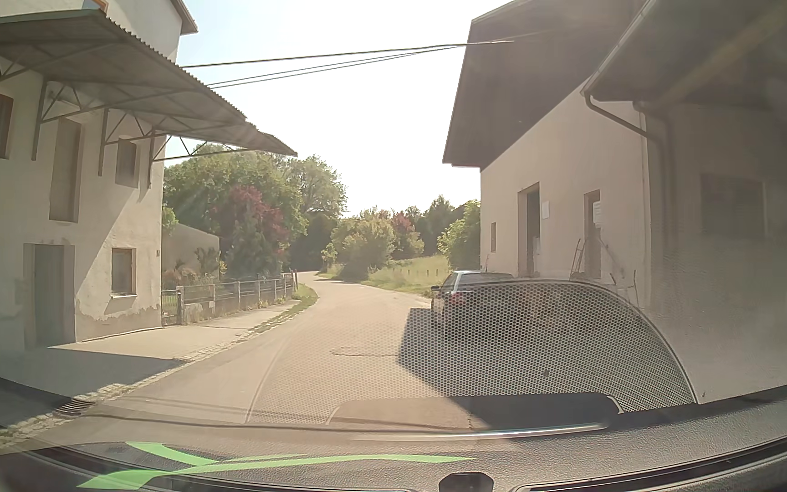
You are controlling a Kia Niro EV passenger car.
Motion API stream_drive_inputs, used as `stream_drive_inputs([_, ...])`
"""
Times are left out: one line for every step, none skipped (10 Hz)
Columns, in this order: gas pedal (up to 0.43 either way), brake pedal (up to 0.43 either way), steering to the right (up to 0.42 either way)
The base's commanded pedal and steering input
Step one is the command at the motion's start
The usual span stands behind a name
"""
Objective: Follow the waypoints while adhering to traffic rules and regulations
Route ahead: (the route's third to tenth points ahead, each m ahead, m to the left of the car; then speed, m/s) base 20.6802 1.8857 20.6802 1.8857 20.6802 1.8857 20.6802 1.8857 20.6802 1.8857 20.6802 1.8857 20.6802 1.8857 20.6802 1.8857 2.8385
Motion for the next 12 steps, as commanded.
stream_drive_inputs([0.000,0.000,-0.168])
stream_drive_inputs([0.000,0.000,-0.165])
stream_drive_inputs([0.000,0.000,-0.161])
stream_drive_inputs([0.000,0.000,-0.159])
stream_drive_inputs([0.000,0.000,-0.159])
stream_drive_inputs([0.000,0.000,-0.153])
stream_drive_inputs([0.000,0.000,-0.143])
stream_drive_inputs([0.000,0.000,-0.130])
stream_drive_inputs([0.000,0.000,-0.116])
stream_drive_inputs([0.000,0.000,-0.110])
stream_drive_inputs([0.000,0.006,-0.105])
stream_drive_inputs([0.000,0.000,-0.099])
